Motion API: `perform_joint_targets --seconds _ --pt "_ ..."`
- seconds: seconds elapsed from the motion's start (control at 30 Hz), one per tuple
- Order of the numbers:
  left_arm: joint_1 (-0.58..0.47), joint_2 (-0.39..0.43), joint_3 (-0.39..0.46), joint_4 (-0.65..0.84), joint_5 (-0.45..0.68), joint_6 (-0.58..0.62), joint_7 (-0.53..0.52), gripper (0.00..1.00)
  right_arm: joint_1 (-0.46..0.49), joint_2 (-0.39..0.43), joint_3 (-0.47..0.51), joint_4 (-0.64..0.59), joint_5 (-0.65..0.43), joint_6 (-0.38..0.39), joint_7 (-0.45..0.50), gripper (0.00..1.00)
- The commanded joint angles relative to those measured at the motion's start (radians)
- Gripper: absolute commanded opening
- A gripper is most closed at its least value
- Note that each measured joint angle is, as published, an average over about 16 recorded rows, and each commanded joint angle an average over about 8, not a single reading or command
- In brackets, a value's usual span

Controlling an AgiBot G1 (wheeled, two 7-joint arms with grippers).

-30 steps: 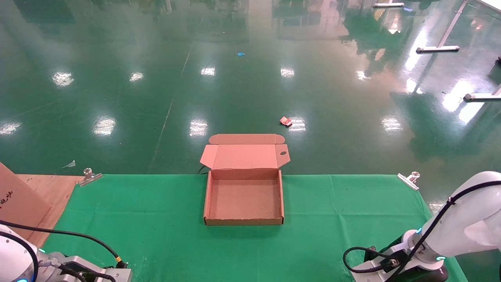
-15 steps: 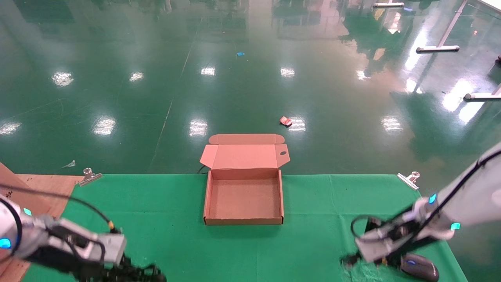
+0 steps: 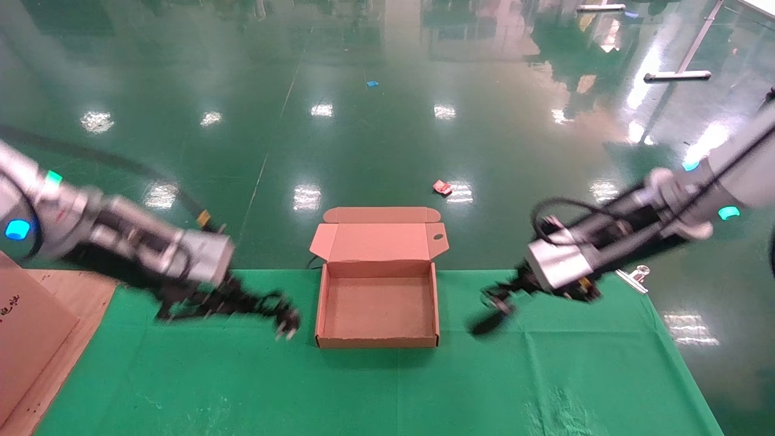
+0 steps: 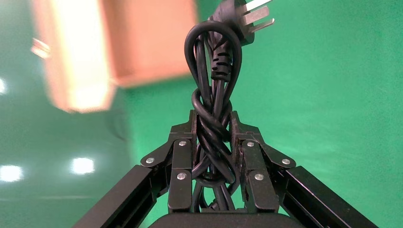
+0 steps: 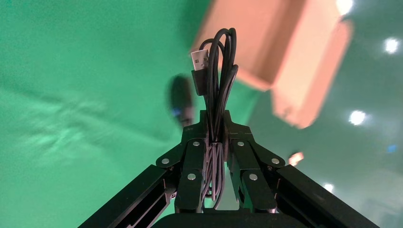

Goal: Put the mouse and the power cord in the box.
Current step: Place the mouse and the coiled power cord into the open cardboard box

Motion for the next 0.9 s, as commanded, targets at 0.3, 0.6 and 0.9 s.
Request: perform_joint_targets --seconds 0.3,0.6,0.9 --pt "-0.102 0.056 0.037 -0.153 -0.043 -0.003 -0.121 0.00 0.045 -0.019 0.024 0.193 0.020 -0.005 0.174 0.00" --pt "-0.084 0.072 0.054 -0.177 -0.071 -0.035 -0.113 0.00 0.014 0.004 0.031 0.284 0.034 -0.020 0.235 0.00" --pt "0.096 0.123 0.013 -0.184 -0.065 -0.408 -0.032 0.00 0.003 0.025 0.047 0.343 0.063 -0.032 0.267 0.00"
